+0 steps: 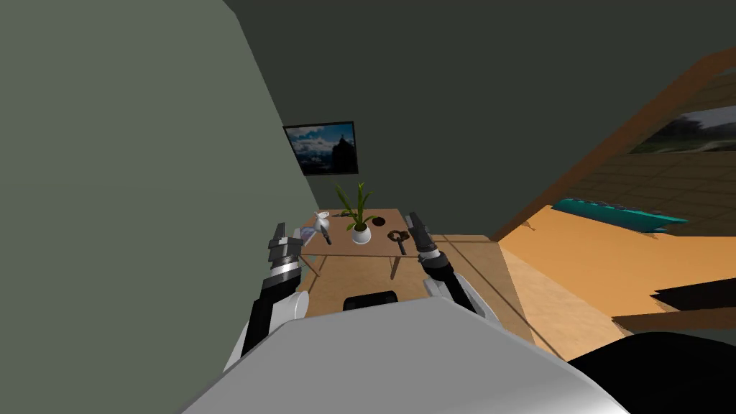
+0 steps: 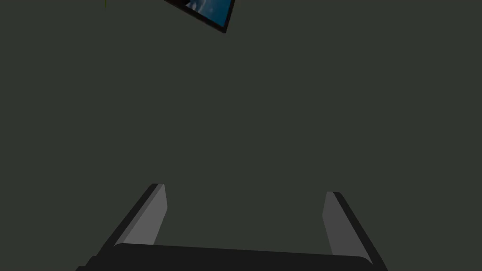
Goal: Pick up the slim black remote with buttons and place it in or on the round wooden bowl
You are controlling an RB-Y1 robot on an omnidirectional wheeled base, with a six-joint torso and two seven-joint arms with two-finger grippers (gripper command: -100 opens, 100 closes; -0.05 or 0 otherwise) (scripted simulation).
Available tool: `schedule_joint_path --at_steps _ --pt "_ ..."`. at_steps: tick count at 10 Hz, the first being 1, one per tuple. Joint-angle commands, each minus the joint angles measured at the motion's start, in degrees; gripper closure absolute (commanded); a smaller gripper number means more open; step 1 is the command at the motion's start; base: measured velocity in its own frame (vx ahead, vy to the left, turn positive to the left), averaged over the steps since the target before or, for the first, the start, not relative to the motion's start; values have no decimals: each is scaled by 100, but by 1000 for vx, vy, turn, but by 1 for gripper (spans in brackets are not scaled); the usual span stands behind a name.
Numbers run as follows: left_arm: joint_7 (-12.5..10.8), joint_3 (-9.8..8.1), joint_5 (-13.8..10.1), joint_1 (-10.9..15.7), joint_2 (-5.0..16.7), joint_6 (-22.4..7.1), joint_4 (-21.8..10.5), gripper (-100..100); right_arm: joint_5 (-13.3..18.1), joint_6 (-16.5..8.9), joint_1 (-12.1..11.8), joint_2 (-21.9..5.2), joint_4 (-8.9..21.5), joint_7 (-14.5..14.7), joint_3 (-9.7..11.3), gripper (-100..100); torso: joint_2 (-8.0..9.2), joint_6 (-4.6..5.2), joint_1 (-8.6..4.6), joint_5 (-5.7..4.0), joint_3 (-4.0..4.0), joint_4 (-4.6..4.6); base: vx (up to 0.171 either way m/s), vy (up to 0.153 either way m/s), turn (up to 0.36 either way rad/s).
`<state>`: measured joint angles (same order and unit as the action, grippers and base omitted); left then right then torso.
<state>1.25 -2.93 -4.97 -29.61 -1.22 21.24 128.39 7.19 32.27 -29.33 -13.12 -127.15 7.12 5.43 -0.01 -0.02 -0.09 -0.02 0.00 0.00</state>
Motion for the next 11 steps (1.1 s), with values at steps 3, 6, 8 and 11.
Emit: schedule_joint_path --at_steps 3,6,8,11 --pt "0 0 0 0 0 0 0 0 617 336 28 -595 634 488 460 -100 0 0 -4 -1 0 0 -8 -30 291" --pt "0 -1 0 -1 0 0 0 0 824 405 53 -830 832 636 580 -100 2 6 -7 -2 1 1 -8 -32 109" --pt "0 0 0 0 0 0 0 0 1226 530 121 -1215 1187 964 835 -100 -2 1 4 1 -1 0 -5 -18 304" --pt "0 -1 0 0 0 0 0 0 1684 630 207 -1562 1658 1329 1106 -100 -1 2 -5 -1 0 0 -9 -34 242"
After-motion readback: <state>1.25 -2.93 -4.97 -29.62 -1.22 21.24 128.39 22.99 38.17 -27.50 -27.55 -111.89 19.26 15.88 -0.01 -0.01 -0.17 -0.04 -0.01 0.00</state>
